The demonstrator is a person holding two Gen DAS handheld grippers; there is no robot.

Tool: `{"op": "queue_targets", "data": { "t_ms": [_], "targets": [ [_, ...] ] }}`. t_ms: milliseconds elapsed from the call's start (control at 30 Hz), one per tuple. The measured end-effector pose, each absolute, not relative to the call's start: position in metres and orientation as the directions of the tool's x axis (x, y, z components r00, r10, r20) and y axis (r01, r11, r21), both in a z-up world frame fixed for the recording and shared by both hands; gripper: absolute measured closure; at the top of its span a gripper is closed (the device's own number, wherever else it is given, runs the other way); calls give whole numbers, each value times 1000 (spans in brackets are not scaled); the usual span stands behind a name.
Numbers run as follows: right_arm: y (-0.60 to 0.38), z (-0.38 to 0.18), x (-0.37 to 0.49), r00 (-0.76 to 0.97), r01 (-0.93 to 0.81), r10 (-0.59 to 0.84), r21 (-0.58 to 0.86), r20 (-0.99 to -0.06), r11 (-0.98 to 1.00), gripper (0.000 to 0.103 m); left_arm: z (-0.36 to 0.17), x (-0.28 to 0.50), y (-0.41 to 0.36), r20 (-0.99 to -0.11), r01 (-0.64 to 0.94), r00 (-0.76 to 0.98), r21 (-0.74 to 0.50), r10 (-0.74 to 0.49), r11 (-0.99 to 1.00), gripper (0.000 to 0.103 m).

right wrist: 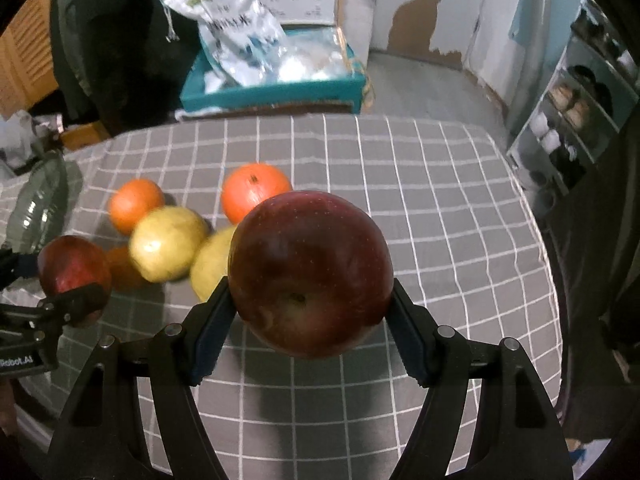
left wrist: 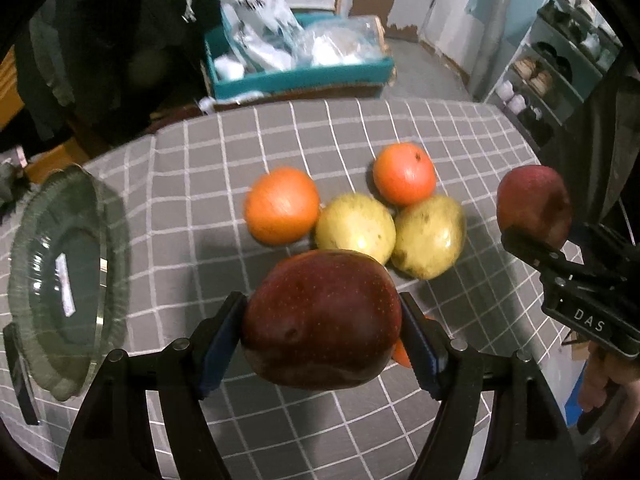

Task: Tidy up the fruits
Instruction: 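Carry both red apples over the green glass bowl with both tools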

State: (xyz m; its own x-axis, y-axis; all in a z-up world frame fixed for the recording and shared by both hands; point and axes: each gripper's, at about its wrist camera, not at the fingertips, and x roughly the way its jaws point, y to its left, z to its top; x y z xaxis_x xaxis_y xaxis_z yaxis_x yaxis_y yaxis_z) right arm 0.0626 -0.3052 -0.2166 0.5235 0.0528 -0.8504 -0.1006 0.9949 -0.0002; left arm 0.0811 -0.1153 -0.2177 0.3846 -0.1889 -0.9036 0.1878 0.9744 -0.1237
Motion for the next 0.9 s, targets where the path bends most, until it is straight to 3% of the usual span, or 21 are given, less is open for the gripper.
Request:
{"op": "queue_targets", "data": {
  "t_ms": [900],
  "targets": [
    [-229, -122, 56, 696, -230, 150, -20, -702, 973, 30, -117, 55, -33, -746, 82, 657, -72, -108, 994, 26]
  ]
}}
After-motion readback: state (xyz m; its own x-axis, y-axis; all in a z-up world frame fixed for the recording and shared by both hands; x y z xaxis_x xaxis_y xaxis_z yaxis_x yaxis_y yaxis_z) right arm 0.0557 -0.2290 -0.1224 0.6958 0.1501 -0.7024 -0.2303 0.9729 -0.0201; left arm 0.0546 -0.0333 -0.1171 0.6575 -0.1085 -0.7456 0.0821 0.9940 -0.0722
